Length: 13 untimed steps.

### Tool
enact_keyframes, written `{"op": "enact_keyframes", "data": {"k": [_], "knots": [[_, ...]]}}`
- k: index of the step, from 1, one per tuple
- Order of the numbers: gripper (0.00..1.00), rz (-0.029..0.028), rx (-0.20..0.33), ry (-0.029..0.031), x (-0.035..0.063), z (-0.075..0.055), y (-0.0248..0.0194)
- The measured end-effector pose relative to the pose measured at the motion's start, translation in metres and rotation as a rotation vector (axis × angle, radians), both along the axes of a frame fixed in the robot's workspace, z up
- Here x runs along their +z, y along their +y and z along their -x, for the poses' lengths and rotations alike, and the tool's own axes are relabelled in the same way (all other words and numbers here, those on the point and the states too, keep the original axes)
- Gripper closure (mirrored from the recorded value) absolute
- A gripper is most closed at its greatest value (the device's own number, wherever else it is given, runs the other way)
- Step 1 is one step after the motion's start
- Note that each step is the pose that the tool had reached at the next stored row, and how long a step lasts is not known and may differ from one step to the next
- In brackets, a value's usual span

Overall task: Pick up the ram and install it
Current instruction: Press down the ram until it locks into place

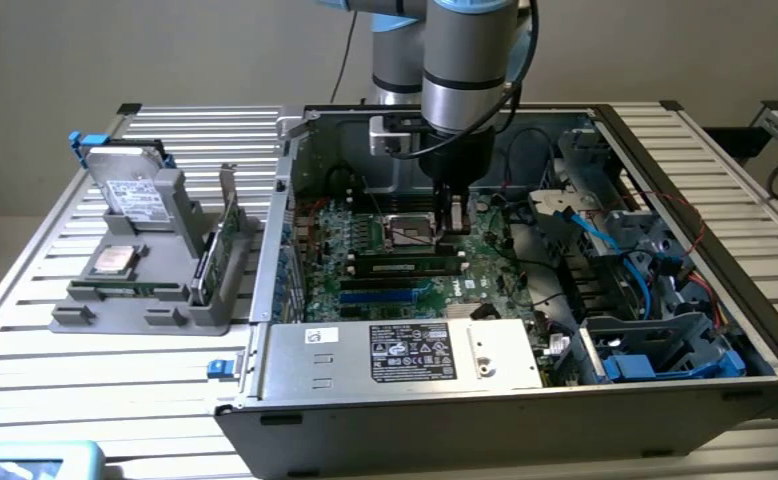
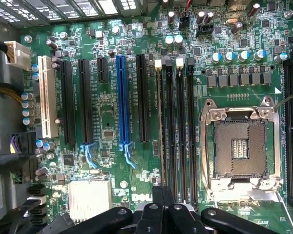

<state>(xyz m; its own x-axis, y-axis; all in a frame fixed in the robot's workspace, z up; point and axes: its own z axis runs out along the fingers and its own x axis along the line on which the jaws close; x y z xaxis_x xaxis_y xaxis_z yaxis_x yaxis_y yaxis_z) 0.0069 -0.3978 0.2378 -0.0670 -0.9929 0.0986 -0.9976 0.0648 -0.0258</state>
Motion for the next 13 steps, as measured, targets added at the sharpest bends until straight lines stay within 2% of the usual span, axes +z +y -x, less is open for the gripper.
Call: {"op": "enact_keyframes", "data": {"k": [13], "knots": [[0.89,0.0000,0.003,0.0000,-0.0045,-0.0004,0.0017]]}}
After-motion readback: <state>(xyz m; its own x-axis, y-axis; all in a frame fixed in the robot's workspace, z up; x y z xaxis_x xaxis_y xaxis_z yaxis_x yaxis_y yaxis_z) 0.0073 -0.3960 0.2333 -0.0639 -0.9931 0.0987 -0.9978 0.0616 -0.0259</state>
